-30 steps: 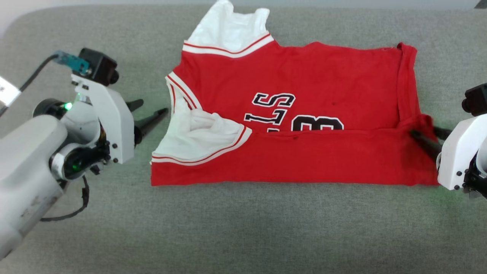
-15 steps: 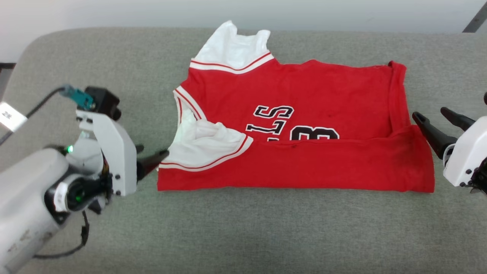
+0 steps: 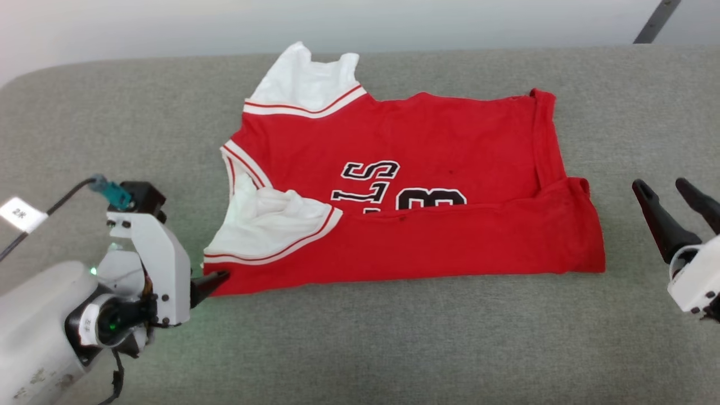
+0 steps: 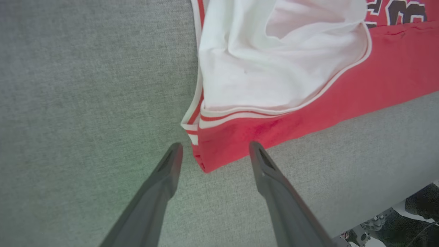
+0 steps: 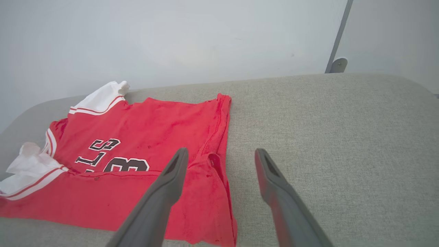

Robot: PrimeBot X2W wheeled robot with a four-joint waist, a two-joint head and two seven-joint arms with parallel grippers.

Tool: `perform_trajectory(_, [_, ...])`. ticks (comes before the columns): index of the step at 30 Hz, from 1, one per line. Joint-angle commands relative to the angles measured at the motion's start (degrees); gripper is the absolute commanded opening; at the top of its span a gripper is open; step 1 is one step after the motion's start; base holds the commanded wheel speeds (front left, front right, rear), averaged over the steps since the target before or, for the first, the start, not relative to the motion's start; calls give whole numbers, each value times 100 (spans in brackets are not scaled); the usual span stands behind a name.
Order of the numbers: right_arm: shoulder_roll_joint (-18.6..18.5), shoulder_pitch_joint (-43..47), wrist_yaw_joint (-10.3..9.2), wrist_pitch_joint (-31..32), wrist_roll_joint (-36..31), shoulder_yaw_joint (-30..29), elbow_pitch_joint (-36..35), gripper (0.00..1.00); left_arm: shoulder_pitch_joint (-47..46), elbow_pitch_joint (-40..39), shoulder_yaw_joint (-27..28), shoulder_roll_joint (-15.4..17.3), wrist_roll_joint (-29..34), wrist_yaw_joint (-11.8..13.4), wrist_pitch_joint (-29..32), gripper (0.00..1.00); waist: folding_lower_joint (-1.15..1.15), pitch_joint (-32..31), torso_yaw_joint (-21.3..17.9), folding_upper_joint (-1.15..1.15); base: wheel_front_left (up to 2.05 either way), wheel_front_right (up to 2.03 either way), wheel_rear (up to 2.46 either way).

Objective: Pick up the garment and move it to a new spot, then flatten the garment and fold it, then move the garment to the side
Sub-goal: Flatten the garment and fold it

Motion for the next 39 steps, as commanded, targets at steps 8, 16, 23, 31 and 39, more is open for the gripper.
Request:
perform_trajectory(8, [319,465,-4,314,-136,-284,-472,100,261,722,-60,-365,-204,-268,21,100,0,87,-181,0,0,0,0])
perform_trajectory(16, [457,609,-4,1028,-127,-329,-609,100,253,1263,-105,-724,-208,-729,46,0,0,161,-185,0,0,0,0])
perform_trajectory(23, [507,314,-5,1683,-336,-255,-412,100,83,1455,-66,-811,-146,-862,45,0,0,248,-84,0,0,0,0])
perform_trajectory(31, [462,-297,-4,2075,-532,-123,373,100,-94,1456,-45,-952,-75,-898,32,0,0,388,121,0,0,0,0])
perform_trajectory(39, [260,-703,-4,2046,-659,148,1317,100,-178,1473,-15,-1050,-30,-919,-8,0,0,511,289,0,0,0,0])
